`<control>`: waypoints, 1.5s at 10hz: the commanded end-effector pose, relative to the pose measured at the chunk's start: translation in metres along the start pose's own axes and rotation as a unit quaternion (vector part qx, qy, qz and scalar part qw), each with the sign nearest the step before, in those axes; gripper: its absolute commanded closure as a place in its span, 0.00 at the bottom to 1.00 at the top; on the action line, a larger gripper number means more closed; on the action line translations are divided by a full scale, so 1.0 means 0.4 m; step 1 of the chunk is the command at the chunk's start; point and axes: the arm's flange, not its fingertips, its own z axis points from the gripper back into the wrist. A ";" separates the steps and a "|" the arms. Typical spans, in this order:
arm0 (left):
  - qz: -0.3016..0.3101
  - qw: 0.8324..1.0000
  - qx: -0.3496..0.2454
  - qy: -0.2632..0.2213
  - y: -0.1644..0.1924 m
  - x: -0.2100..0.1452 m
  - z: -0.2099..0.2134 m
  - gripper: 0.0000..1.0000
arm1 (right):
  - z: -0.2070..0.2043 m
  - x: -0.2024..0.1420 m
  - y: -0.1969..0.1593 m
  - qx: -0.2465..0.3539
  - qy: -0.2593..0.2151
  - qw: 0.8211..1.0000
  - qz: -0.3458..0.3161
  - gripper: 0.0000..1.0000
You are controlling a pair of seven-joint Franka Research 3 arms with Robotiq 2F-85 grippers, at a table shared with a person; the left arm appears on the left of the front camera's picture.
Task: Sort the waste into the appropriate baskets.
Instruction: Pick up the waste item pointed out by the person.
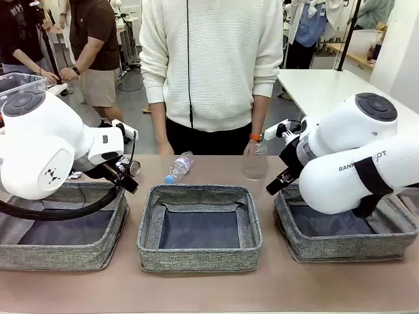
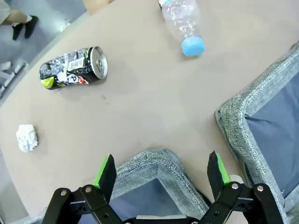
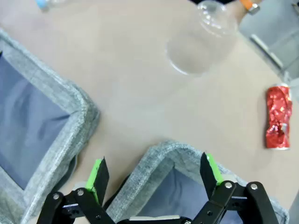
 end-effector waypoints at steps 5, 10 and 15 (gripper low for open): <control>0.000 1.000 0.000 0.000 0.000 0.000 0.000 0.00 | 0.000 0.000 0.000 0.000 0.000 1.000 0.000 0.00; 0.000 1.000 0.000 0.000 0.000 0.000 0.000 0.00 | 0.000 0.000 0.000 0.000 0.000 1.000 0.000 0.00; 0.106 0.994 -0.023 -0.010 0.025 0.038 0.528 0.00 | 0.450 0.024 -0.007 -0.027 -0.010 0.998 -0.053 0.00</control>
